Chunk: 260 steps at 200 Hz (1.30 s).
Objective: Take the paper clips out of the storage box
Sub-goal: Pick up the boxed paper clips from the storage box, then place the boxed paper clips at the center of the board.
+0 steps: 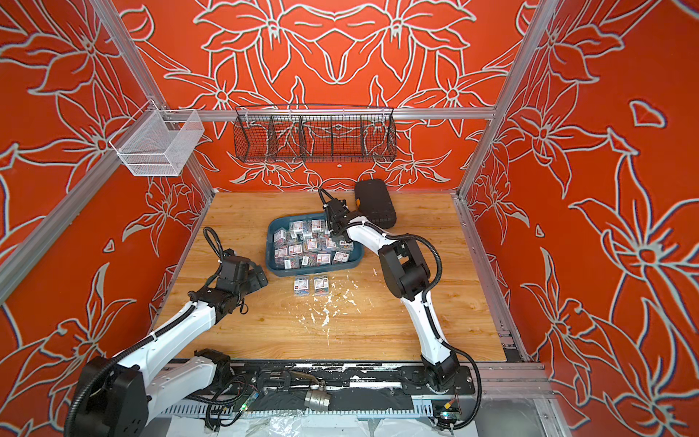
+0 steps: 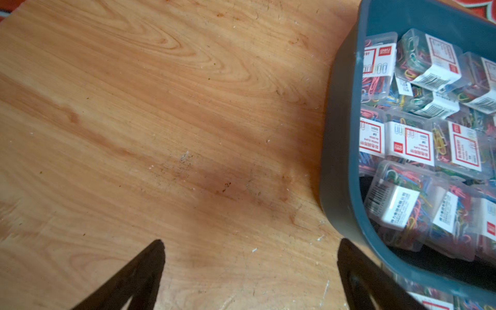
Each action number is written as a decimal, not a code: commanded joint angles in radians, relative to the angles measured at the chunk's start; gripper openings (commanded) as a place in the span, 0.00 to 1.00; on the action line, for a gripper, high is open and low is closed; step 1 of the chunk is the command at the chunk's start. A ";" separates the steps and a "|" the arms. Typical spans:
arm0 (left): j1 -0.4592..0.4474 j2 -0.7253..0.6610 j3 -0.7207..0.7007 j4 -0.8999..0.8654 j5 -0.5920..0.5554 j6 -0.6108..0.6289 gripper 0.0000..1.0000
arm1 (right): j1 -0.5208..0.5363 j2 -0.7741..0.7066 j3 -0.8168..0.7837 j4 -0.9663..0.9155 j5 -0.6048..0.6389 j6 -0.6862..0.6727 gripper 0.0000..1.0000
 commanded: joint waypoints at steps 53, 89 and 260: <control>0.005 -0.075 -0.052 0.071 0.008 -0.010 0.97 | -0.003 -0.051 -0.005 0.024 0.017 -0.040 0.50; 0.004 -0.095 -0.057 0.070 0.001 -0.016 0.97 | 0.010 -0.175 -0.140 0.084 -0.007 -0.027 0.48; 0.005 -0.145 -0.094 0.099 -0.002 -0.023 0.97 | 0.102 -0.857 -0.868 0.209 0.006 0.081 0.47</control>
